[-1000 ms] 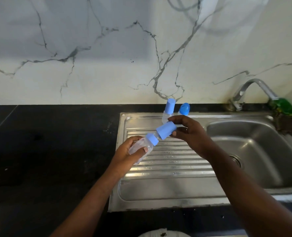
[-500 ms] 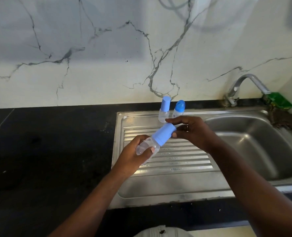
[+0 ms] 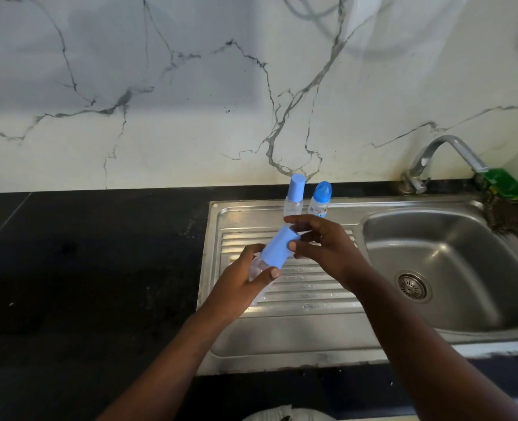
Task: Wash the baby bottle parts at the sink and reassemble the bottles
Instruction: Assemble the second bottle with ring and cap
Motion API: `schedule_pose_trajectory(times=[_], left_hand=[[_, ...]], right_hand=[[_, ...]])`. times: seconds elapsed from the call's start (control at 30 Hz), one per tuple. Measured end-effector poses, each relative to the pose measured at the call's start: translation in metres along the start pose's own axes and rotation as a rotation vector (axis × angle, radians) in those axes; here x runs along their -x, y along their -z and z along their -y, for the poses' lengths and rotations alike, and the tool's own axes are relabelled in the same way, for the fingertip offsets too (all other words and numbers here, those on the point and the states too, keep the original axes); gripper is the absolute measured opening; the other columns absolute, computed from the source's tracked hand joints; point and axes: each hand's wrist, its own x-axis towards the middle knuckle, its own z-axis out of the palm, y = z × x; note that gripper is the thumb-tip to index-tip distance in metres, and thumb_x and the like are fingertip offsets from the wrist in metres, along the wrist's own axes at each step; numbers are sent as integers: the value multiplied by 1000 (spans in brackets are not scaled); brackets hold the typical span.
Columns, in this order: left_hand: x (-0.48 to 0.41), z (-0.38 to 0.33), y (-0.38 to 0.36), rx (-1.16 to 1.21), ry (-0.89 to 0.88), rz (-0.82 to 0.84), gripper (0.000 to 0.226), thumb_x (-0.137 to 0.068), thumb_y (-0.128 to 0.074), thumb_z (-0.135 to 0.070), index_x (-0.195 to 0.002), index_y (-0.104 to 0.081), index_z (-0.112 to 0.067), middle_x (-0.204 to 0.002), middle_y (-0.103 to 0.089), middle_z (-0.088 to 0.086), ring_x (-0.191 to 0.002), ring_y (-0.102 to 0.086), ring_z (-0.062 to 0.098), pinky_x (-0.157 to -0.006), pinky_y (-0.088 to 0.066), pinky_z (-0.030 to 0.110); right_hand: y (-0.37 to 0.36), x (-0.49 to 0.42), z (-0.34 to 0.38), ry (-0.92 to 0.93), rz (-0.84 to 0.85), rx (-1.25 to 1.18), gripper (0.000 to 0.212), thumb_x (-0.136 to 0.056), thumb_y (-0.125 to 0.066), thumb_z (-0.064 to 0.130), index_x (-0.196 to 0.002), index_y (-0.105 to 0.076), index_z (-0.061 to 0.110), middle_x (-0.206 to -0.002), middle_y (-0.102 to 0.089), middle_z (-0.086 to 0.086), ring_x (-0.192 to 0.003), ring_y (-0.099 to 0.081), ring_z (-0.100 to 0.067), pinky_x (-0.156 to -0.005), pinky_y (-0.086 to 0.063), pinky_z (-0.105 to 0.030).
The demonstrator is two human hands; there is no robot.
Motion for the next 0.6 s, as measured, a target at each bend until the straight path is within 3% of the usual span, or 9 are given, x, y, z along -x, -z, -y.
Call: schedule_pose_trajectory(times=[0.13,0.27,0.37,0.43,0.53,0.6], left_hand=[[-8,0,-2,-24,14,-15,61,-78,-54,-68,-126,-42,-32,-117,-61,-5,-98,-63,8,-78,-49,14],[-18,12,-1,-23,6,-46,48,-87,-64,-54,-124,-48,-28,-113,-63,-6,-102,-63,12,-85,-50,19],[-24,19,-1,-41,7,-74,41,-90,-70,-41,-123,-52,-24,-112,-63,-4,-99,-62,12,-80,-45,11],[-27,24,-1,-62,16,-125,45,-87,-73,-45,-122,-56,-22,-114,-61,-5,-102,-60,10,-79,-43,10],[-31,30,1,-134,12,-294,58,-72,-71,-66,-111,-63,-24,-109,-56,-8,-103,-55,7,-84,-44,20],[-31,32,2,-140,27,-355,61,-65,-64,-73,-106,-63,-28,-108,-54,-8,-102,-53,8,-87,-45,26]], right_hand=[[-6,-11,1,1,-14,20,46,-83,-78,10,-125,-64,22,-107,-68,1,-88,-68,-12,-73,-58,-23],[-13,-21,-3,23,22,119,49,-79,-81,13,-119,-62,35,-105,-68,11,-91,-67,-11,-80,-58,-22],[-16,-27,-7,38,47,134,47,-81,-80,15,-121,-63,30,-107,-68,12,-91,-67,-9,-78,-56,-19],[-16,-32,-9,25,64,100,41,-86,-76,20,-124,-63,25,-107,-69,8,-90,-68,-12,-75,-59,-25],[-5,-57,-20,-74,-99,125,37,-90,-70,31,-125,-61,23,-106,-69,5,-85,-70,-16,-68,-62,-36],[8,-81,-34,-135,-290,312,43,-88,-72,34,-127,-58,21,-112,-67,3,-91,-69,-18,-76,-60,-40]])
